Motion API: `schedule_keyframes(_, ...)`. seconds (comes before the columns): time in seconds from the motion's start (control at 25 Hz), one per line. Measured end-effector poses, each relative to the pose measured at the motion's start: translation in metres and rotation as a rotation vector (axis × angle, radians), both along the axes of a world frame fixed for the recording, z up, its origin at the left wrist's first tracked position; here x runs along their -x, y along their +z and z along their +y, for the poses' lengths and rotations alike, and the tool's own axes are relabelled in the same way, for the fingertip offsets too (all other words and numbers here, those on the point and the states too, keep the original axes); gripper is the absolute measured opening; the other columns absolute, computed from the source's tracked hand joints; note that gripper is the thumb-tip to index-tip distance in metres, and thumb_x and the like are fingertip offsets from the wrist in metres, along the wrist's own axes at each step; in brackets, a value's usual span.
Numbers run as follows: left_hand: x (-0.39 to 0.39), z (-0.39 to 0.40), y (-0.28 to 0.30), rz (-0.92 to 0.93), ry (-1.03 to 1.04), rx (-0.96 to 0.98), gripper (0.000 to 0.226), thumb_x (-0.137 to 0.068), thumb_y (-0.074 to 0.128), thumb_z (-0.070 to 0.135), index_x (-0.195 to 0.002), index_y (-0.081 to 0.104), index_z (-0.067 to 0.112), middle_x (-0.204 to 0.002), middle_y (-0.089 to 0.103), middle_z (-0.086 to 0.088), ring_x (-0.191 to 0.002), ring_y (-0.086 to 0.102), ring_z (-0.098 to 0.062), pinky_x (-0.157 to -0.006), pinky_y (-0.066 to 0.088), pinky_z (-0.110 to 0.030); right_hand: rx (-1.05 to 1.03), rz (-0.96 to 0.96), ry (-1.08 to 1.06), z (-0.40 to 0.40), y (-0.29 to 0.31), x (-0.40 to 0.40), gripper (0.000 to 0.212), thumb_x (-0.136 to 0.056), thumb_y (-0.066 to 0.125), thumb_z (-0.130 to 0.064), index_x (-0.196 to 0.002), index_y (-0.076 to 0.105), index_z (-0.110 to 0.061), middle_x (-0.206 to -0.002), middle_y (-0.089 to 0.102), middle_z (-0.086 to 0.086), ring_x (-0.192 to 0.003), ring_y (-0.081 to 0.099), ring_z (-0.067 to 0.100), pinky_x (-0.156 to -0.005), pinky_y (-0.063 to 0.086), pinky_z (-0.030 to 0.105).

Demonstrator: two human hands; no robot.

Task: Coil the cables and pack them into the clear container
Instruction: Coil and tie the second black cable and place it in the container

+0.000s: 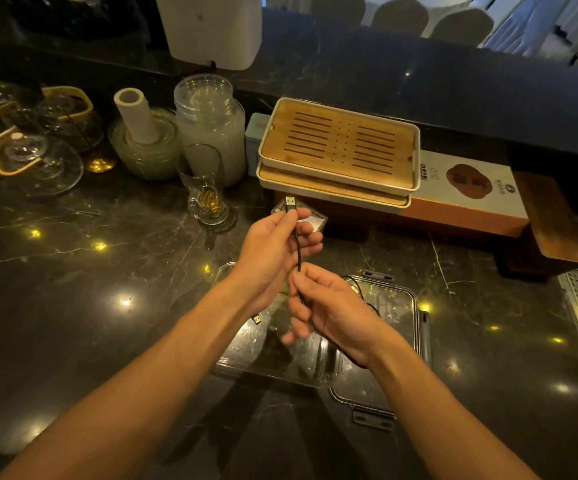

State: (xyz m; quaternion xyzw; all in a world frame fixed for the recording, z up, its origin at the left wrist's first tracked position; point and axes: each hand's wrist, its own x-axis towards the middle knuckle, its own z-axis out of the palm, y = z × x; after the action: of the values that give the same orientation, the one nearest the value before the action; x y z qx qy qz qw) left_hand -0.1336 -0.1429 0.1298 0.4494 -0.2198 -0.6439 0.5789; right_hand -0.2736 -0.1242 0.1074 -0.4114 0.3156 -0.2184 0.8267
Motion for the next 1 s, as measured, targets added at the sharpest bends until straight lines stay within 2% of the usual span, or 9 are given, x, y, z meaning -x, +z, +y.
schedule_keyframes(0.08,0.001,0.0,0.001,0.1,0.002,-0.03,0.026,-0.109,0.038,0.016,-0.118,0.057,0.0,-0.084,0.067,-0.01,-0.076,0.073,-0.017,-0.074,0.063,-0.029,0.035,0.051,0.019,0.001,0.002,-0.001,0.017,-0.109,0.047,-0.019,-0.097,0.054,-0.009,-0.064,0.042,0.006,-0.045,0.044,0.012,-0.051,0.059,0.032)
schedule_keyframes(0.16,0.001,0.001,0.002,0.151,-0.013,-0.04,0.028,-0.11,0.037,0.02,-0.117,0.055,0.0,-0.087,0.072,-0.014,-0.082,0.076,-0.023,-0.077,0.064,-0.032,0.089,0.121,0.042,0.0,0.001,0.002,0.017,-0.107,0.052,-0.02,-0.099,0.059,-0.007,-0.064,0.037,0.005,-0.045,0.038,0.01,-0.044,0.054,0.028)
schedule_keyframes(0.28,-0.001,0.004,0.002,0.103,-0.061,-0.005,0.035,-0.111,0.036,0.027,-0.116,0.058,0.001,-0.09,0.076,-0.015,-0.089,0.077,-0.028,-0.08,0.064,-0.034,0.134,0.219,0.059,-0.002,-0.007,0.006,0.022,-0.106,0.057,-0.026,-0.1,0.066,-0.006,-0.064,0.04,0.004,-0.049,0.04,0.012,-0.047,0.052,0.028)
schedule_keyframes(0.4,-0.003,0.007,0.002,0.087,-0.07,0.016,0.037,-0.11,0.036,0.029,-0.115,0.06,0.002,-0.099,0.077,-0.018,-0.096,0.076,-0.029,-0.085,0.063,-0.035,0.051,0.287,0.033,-0.003,-0.013,0.011,0.032,-0.101,0.063,-0.037,-0.085,0.066,-0.008,-0.062,0.054,0.005,-0.045,0.051,0.013,-0.049,0.053,0.031)
schedule_keyframes(0.56,-0.006,0.017,0.002,0.159,-0.176,-0.008,0.036,-0.11,0.036,0.03,-0.105,0.061,0.005,-0.098,0.078,-0.019,-0.09,0.078,-0.027,-0.078,0.064,-0.032,0.194,0.572,0.32,-0.027,-0.005,0.029,0.051,-0.087,0.068,-0.061,-0.071,0.06,-0.013,-0.054,0.046,0.0,-0.041,0.036,0.012,-0.041,0.037,0.024)
schedule_keyframes(0.68,-0.007,0.024,0.003,0.159,-0.259,-0.035,0.036,-0.11,0.035,0.031,-0.101,0.059,0.007,-0.096,0.078,-0.019,-0.078,0.078,-0.022,-0.068,0.063,-0.028,0.233,0.591,0.417,-0.055,0.004,0.045,0.047,-0.083,0.078,-0.052,-0.074,0.059,-0.01,-0.055,0.038,-0.002,-0.046,0.028,0.01,-0.045,0.026,0.023)
schedule_keyframes(0.76,-0.005,0.025,0.003,0.105,-0.308,-0.02,0.037,-0.11,0.035,0.032,-0.101,0.06,0.005,-0.096,0.078,-0.021,-0.076,0.078,-0.021,-0.068,0.063,-0.027,0.165,0.502,0.301,-0.07,0.011,0.049,0.035,-0.085,0.077,-0.039,-0.076,0.059,-0.009,-0.055,0.037,-0.003,-0.044,0.027,0.008,-0.042,0.022,0.021)
schedule_keyframes(0.88,0.004,0.027,-0.002,-0.186,-0.413,0.001,0.042,-0.11,0.035,0.034,-0.101,0.062,0.003,-0.096,0.078,-0.022,-0.083,0.078,-0.026,-0.072,0.063,-0.029,0.098,0.47,0.156,-0.083,0.023,0.041,0.037,-0.097,0.066,-0.033,-0.067,0.055,-0.015,-0.051,0.036,-0.004,-0.039,0.026,0.007,-0.04,0.018,0.022)
schedule_keyframes(1.0,0.012,0.025,-0.011,-0.422,-0.334,-0.03,0.041,-0.11,0.038,0.032,-0.1,0.066,0.003,-0.095,0.079,-0.018,-0.087,0.079,-0.024,-0.077,0.062,-0.031,0.232,0.559,0.126,-0.082,0.038,0.027,0.036,-0.105,0.054,-0.027,-0.073,0.061,-0.011,-0.057,0.037,-0.001,-0.045,0.027,0.01,-0.043,0.021,0.023)
